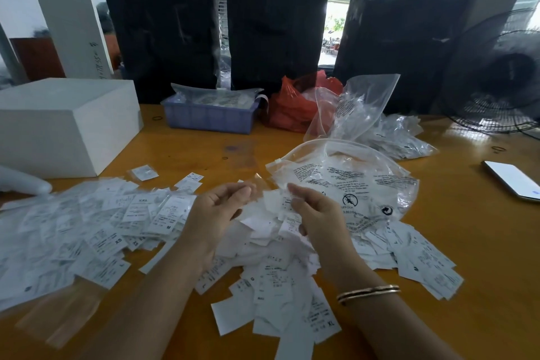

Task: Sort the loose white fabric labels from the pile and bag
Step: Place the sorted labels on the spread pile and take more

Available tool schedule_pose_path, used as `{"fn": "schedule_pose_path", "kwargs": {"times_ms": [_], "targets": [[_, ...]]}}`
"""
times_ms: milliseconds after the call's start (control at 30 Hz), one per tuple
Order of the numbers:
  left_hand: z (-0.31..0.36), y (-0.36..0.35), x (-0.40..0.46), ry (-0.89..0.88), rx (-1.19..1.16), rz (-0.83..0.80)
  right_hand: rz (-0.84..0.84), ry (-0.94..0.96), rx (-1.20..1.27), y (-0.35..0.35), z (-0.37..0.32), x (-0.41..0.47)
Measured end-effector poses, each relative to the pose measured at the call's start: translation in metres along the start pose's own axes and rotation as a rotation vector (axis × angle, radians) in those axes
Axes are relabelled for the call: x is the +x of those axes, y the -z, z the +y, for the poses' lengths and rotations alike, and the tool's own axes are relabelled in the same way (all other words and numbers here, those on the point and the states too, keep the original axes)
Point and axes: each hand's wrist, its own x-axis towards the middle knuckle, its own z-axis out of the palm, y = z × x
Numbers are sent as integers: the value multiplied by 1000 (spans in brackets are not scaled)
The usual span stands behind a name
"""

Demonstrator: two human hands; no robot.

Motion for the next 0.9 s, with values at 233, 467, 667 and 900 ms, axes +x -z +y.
{"fn": "schedule_pose_path", "kwargs": {"times_ms": [233, 467, 667, 900], "targets": [[-4, 0, -3, -404, 497, -4, 44, -47, 151, 8, -10, 0], [-4, -5, -7, -524, 633, -72, -58, -6, 233, 4, -15, -4], [-3, -5, -7, -533, 643, -51, -113, 117, 118, 0, -16, -9], [-2, -5, -8, -557, 654, -58, -102, 108, 95, 0, -13, -9]]}}
